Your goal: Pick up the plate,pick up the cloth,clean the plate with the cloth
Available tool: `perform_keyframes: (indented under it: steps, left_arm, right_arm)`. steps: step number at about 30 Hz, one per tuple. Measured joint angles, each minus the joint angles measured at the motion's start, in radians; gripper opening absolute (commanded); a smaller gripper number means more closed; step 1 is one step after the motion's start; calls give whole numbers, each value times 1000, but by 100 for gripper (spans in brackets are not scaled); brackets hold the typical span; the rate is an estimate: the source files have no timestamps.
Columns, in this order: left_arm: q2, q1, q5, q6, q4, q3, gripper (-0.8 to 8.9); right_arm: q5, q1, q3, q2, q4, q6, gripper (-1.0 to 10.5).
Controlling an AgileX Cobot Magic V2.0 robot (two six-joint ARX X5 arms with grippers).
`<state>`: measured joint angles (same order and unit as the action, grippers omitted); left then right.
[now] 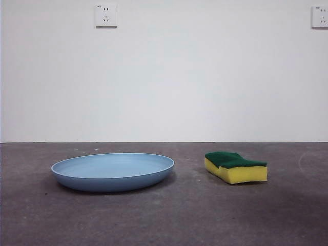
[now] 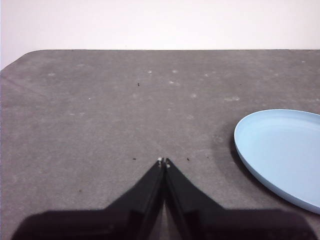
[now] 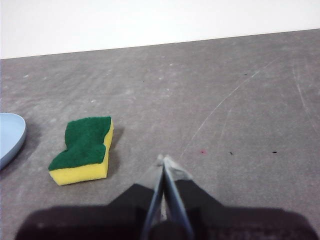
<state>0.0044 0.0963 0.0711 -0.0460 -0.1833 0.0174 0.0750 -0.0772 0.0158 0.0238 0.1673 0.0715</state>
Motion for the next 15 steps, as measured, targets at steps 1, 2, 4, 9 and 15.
perform_keyframes:
  steps: [1,2,4,9,15]
  left_arm:
    - [0,0,0,0,0,0,-3]
    - [0,0,0,0,0,0,-3]
    - [0,0,0,0,0,0,-3]
    - [0,0,0,0,1,0,-4]
    - [0,0,0,-35,48,0,-6]
  right_arm:
    - [0,0,0,0,0,0,1]
    - [0,0,0,0,0,0,1]
    - [0,0,0,0,0,13,1]
    - [0,0,0,0,-4,68,1]
    - [0,0,2,0,-69,114,-12]
